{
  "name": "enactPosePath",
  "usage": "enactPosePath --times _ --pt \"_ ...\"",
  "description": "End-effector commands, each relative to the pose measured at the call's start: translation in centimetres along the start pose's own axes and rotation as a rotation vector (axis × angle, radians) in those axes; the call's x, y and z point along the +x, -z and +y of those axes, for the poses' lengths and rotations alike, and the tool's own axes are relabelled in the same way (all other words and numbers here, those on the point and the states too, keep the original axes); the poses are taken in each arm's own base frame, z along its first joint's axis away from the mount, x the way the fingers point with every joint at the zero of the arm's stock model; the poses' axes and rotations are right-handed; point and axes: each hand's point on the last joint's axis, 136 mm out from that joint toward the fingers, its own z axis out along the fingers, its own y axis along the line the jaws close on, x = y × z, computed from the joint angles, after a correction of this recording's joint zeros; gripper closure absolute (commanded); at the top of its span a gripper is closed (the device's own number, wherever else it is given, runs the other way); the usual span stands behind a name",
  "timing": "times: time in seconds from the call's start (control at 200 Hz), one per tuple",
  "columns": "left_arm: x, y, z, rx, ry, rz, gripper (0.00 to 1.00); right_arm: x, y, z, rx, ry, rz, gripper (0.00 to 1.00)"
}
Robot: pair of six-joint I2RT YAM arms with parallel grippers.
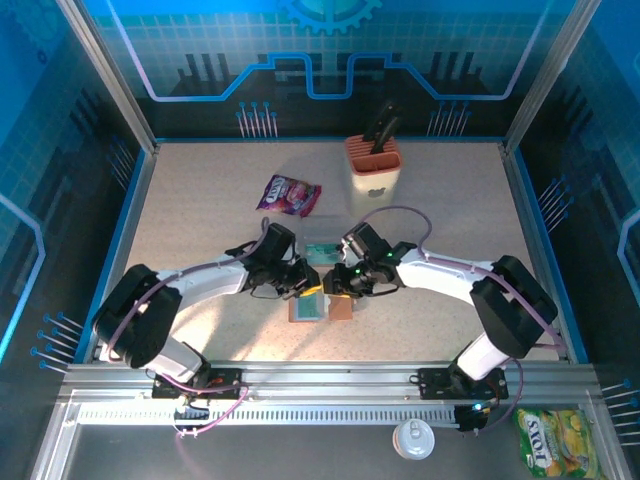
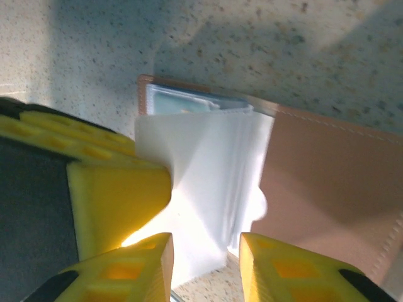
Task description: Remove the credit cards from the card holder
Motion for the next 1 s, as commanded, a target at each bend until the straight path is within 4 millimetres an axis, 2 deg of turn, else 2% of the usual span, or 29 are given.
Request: enactPosePath --times 0.0,0.465,0.755,0.99 --pt "0.5 -0.9 -1.1 -0.002 -0.022 0.046 0.84 0.4 0.9 -0.9 0.012 0.001 -0.013 0.66" --pt "1.0 -3.5 -4.0 -0.002 -0.069 0.102 0.77 0.9 3.0 -3.1 0.014 -0.028 -0.057 0.66" --pt "0.6 -3.0 -4.6 -0.008 -0.1 0.088 0.73 0.7 3.4 -2.8 0.011 -0.024 -0.067 0.65" --pt "0.1 -1.7 -3.7 -0.007 -0.102 0.068 0.74 0.0 3.0 -1.4 0.004 -0.016 -0.068 0.65"
